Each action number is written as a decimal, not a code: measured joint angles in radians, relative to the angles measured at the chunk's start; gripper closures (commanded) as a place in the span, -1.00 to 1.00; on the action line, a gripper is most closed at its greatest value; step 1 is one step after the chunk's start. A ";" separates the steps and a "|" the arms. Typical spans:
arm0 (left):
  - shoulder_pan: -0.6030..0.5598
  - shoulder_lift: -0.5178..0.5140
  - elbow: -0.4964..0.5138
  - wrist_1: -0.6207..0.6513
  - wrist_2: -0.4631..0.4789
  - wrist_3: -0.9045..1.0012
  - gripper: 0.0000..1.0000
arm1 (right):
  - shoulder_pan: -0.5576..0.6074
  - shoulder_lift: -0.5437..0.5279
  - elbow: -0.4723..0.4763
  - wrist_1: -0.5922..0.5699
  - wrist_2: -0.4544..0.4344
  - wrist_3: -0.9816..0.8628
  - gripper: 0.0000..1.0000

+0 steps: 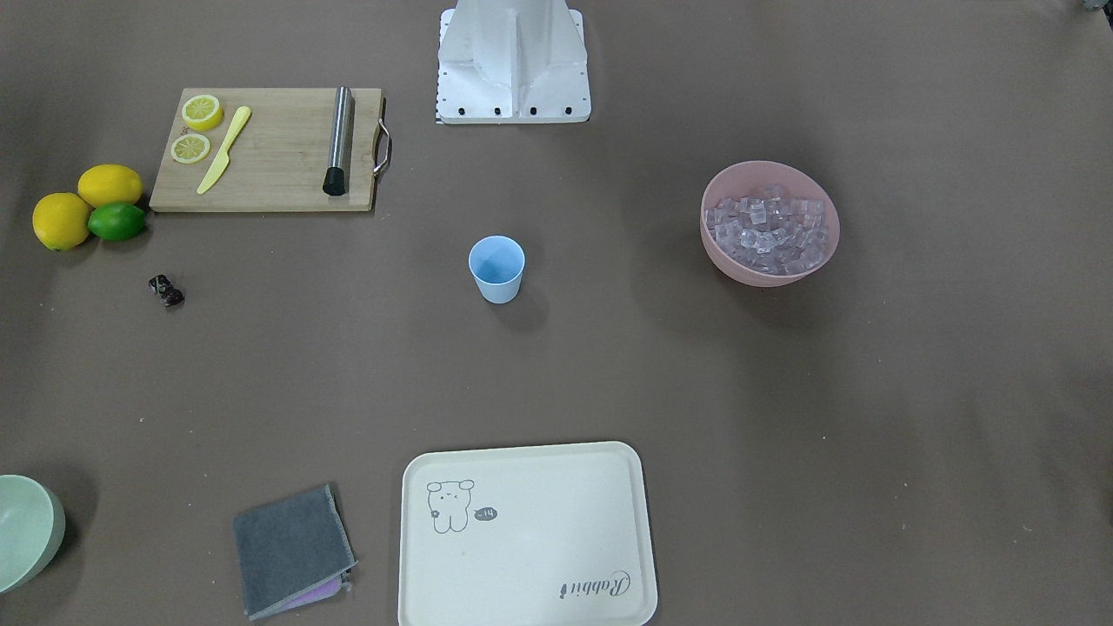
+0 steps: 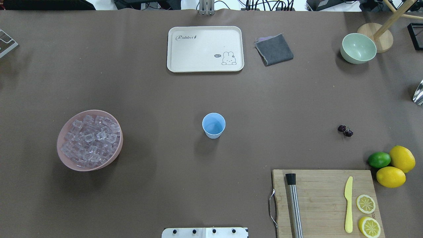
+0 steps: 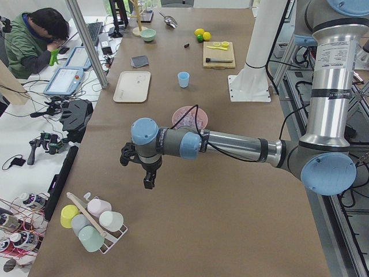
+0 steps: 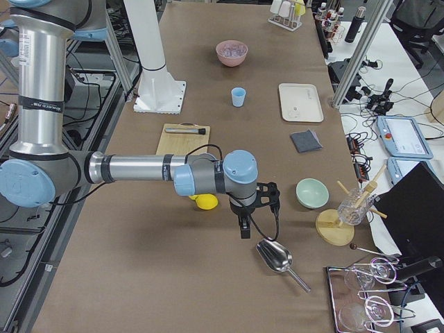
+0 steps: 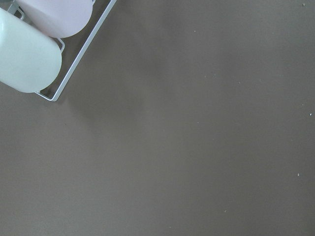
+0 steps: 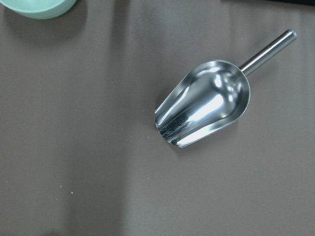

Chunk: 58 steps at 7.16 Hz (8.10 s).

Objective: Put ice and cherries in cup

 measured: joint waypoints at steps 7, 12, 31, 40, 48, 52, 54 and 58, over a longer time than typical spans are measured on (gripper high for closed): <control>-0.037 -0.003 -0.016 -0.225 0.054 -0.011 -0.95 | 0.006 0.006 0.054 0.053 0.003 0.017 -1.00; -0.011 -0.062 -0.020 -0.335 0.064 -0.008 -0.96 | 0.008 0.002 0.042 0.200 0.003 0.073 -1.00; 0.997 0.087 -0.349 -0.524 0.610 -1.034 -0.54 | -0.363 0.106 0.150 0.255 -0.124 0.684 -0.99; 1.005 0.083 -0.342 -0.525 0.637 -1.029 -0.24 | -0.364 0.105 0.145 0.254 -0.124 0.682 -0.99; 0.988 0.091 -0.345 -0.525 0.637 -1.029 1.00 | -0.364 0.105 0.144 0.254 -0.124 0.684 -0.99; 0.915 0.024 -0.417 -0.526 0.545 -1.064 1.00 | -0.363 0.105 0.145 0.255 -0.124 0.682 -0.99; 0.910 -0.180 -0.333 -0.524 0.534 -1.233 1.00 | -0.363 0.105 0.144 0.255 -0.125 0.679 -0.99; 1.031 -0.471 -0.184 -0.522 0.655 -1.462 1.00 | -0.364 0.066 0.127 0.379 -0.129 0.680 -0.99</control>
